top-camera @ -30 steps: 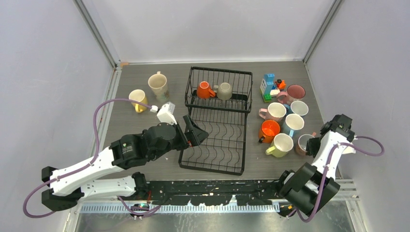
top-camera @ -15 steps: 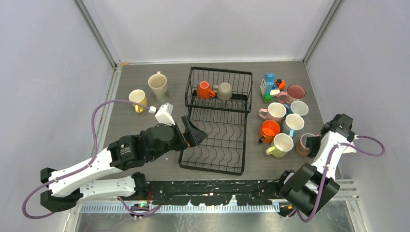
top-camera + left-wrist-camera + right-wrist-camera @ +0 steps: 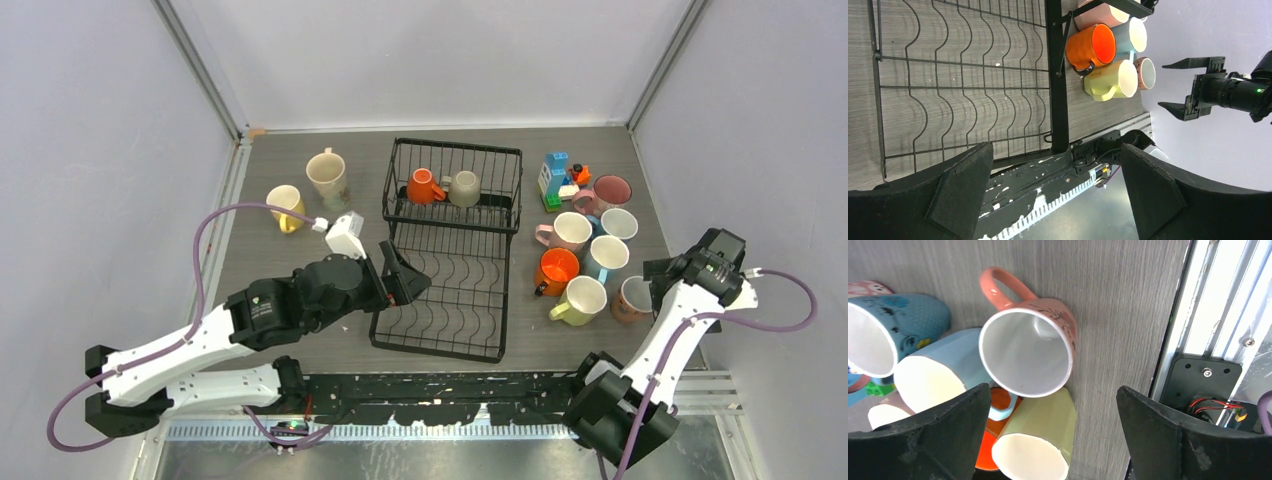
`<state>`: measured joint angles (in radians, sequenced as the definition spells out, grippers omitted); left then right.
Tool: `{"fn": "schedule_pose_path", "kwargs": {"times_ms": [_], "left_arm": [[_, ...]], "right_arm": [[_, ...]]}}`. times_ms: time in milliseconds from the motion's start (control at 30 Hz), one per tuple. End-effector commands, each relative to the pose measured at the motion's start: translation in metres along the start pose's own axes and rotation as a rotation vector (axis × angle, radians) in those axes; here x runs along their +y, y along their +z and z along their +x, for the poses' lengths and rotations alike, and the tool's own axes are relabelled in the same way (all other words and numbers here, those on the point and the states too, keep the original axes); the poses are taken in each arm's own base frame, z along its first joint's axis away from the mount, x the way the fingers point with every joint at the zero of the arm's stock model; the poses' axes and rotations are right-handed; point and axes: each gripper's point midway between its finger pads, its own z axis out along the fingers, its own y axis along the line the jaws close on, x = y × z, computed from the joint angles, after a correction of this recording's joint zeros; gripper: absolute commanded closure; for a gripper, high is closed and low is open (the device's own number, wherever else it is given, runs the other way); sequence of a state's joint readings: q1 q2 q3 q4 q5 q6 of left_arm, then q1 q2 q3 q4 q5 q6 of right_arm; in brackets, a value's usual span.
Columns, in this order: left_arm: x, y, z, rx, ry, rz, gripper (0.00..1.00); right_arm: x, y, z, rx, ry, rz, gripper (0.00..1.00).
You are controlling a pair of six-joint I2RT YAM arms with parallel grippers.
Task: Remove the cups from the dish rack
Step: Place the cup at the corner of the board.
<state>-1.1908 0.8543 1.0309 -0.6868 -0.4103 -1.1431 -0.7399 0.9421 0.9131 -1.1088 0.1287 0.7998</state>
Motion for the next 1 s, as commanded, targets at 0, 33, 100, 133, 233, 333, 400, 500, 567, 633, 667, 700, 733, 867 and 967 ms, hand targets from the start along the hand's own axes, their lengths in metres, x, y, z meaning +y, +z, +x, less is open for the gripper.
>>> {"fn": "schedule_pose_path", "kwargs": {"times_ms": [0, 33, 100, 133, 233, 333, 400, 500, 567, 633, 667, 700, 733, 867, 967], "left_arm": [[-0.022, -0.012, -0.016, -0.016, 0.035, 0.066, 0.00], [-0.024, -0.013, -0.017, -0.017, 0.048, 0.069, 0.00], [-0.026, -0.016, -0.020, -0.020, 0.078, 0.071, 0.00], [-0.027, -0.018, -0.023, -0.024, 0.096, 0.070, 0.00], [-0.036, -0.025, -0.037, -0.052, 0.156, 0.081, 0.00], [-0.042, -0.031, -0.058, -0.103, 0.224, 0.057, 0.00], [-0.044, -0.030, -0.072, -0.129, 0.266, 0.037, 0.00], [-0.047, -0.019, -0.090, -0.142, 0.325, -0.005, 0.00], [-0.052, -0.007, -0.100, -0.129, 0.342, -0.010, 0.00], [-0.052, 0.007, -0.113, -0.135, 0.368, -0.042, 0.00], [-0.052, 0.013, -0.121, -0.142, 0.387, -0.062, 0.00], [-0.053, 0.021, -0.128, -0.145, 0.403, -0.085, 0.00], [-0.052, 0.028, -0.134, -0.148, 0.421, -0.112, 0.00], [-0.053, 0.063, -0.153, -0.159, 0.488, -0.225, 0.00], [-0.043, 0.095, -0.155, -0.141, 0.526, -0.325, 0.00]], "right_arm": [[0.005, -0.034, -0.016, -0.070, -0.034, -0.056, 0.00], [0.007, -0.041, -0.018, -0.082, -0.039, -0.076, 0.00], [0.012, -0.054, -0.019, -0.091, -0.056, -0.117, 0.00], [0.016, -0.060, -0.019, -0.093, -0.066, -0.138, 0.00], [0.034, -0.078, -0.014, -0.077, -0.103, -0.240, 0.00], [0.057, -0.099, -0.007, -0.063, -0.146, -0.367, 0.00], [0.071, -0.110, -0.004, -0.055, -0.184, -0.413, 0.00], [0.091, -0.123, 0.002, -0.068, -0.257, -0.448, 0.00], [0.104, -0.130, 0.010, -0.071, -0.319, -0.465, 0.00], [0.117, -0.138, 0.017, -0.074, -0.376, -0.492, 0.00], [0.124, -0.143, 0.022, -0.072, -0.405, -0.512, 0.00], [0.129, -0.147, 0.025, -0.072, -0.431, -0.524, 0.00], [0.132, -0.149, 0.025, -0.079, -0.449, -0.531, 0.00], [0.144, -0.156, 0.033, -0.075, -0.526, -0.573, 0.00], [0.151, -0.162, 0.038, -0.054, -0.562, -0.618, 0.00]]}}
